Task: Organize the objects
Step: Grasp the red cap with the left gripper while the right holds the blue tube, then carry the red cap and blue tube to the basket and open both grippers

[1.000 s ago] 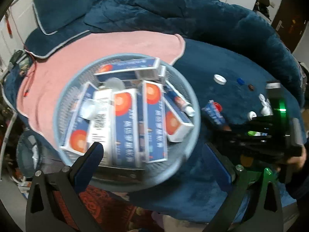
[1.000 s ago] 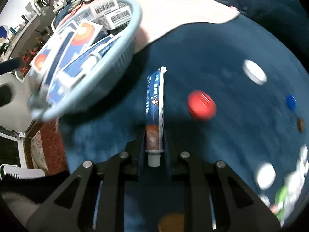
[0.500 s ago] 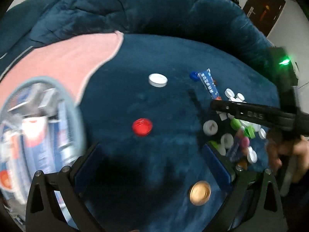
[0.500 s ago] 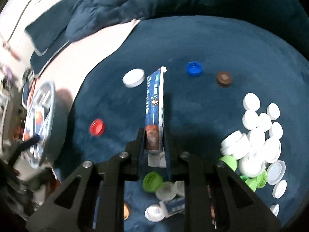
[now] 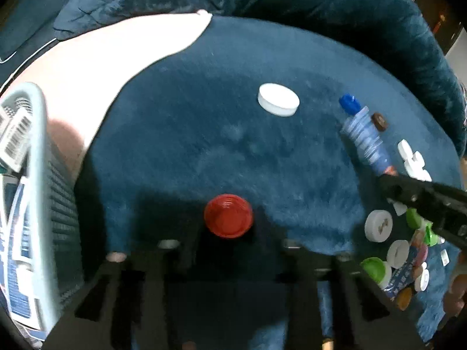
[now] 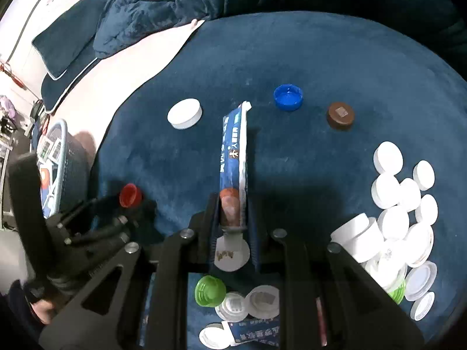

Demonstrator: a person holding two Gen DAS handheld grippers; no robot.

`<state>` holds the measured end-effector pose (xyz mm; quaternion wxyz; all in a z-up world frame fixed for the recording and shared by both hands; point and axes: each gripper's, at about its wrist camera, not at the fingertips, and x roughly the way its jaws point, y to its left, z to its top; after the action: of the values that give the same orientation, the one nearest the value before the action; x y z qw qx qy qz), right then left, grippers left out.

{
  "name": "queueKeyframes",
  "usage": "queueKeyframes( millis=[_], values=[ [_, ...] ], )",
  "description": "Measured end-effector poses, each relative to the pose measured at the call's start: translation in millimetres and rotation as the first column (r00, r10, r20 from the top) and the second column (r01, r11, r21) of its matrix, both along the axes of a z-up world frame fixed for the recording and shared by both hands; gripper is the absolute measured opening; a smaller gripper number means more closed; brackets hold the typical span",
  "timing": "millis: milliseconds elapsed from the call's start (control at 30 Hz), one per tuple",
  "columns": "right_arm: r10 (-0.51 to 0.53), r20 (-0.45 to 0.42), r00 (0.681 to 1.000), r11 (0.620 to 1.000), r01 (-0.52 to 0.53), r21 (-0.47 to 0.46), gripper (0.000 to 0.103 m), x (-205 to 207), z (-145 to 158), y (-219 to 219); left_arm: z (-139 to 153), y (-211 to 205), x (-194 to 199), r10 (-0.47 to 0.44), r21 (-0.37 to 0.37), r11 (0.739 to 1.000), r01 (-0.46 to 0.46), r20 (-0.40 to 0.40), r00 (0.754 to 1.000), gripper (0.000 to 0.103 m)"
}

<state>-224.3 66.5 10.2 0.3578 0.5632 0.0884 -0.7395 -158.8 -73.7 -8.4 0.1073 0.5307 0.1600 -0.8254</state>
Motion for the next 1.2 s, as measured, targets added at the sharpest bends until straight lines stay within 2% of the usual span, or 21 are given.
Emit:
queueKeyframes(
  millis=[67, 267, 433, 567, 667, 867, 1067, 1200],
  values=[
    [0.006, -0.003, 1.0, 1.0, -0.006, 0.004, 0.019, 2, 1, 1, 8, -4, 6, 0.007, 0.029, 1.0, -0.006, -0.017, 1.0, 0.03],
    [0.016, -0.017, 1.0, 1.0, -0.016, 0.018, 0.019, 11, 9, -1, 39, -7, 25, -0.02, 0.027, 0.999, 0.022, -0.072, 0.997, 0.03],
    [-0.015, -0.003, 1.0, 0.998, 0.015, 0.055, 0.02, 11, 1, -2, 58, -9, 41, -0.042, 0.027, 0.999, 0.045, -0.099, 0.994, 0.03],
    [-0.071, 0.035, 0.997, 0.996, 0.069, 0.06, 0.021, 0, -11, -6, 61, -14, 44, -0.066, 0.026, 0.997, 0.069, -0.096, 0.993, 0.03],
    [-0.108, 0.026, 0.994, 0.992, 0.106, 0.075, 0.021, -6, -13, -10, 61, -11, 44, -0.087, 0.025, 0.996, 0.09, -0.095, 0.992, 0.031],
    [-0.065, 0.003, 0.998, 0.994, 0.064, 0.092, 0.02, -1, -22, -16, 61, -9, 44, -0.11, 0.037, 0.993, 0.114, -0.098, 0.989, 0.031],
    [-0.053, -0.022, 0.998, 0.998, 0.054, 0.021, 0.018, 7, 7, -19, 76, -16, 53, -0.089, 0.04, 0.995, 0.095, -0.131, 0.987, 0.031],
    [-0.003, -0.029, 1.0, 0.999, 0.002, -0.043, 0.018, 28, 35, -32, 96, -34, 69, -0.049, 0.037, 0.998, 0.056, -0.168, 0.985, 0.031]
  ],
)
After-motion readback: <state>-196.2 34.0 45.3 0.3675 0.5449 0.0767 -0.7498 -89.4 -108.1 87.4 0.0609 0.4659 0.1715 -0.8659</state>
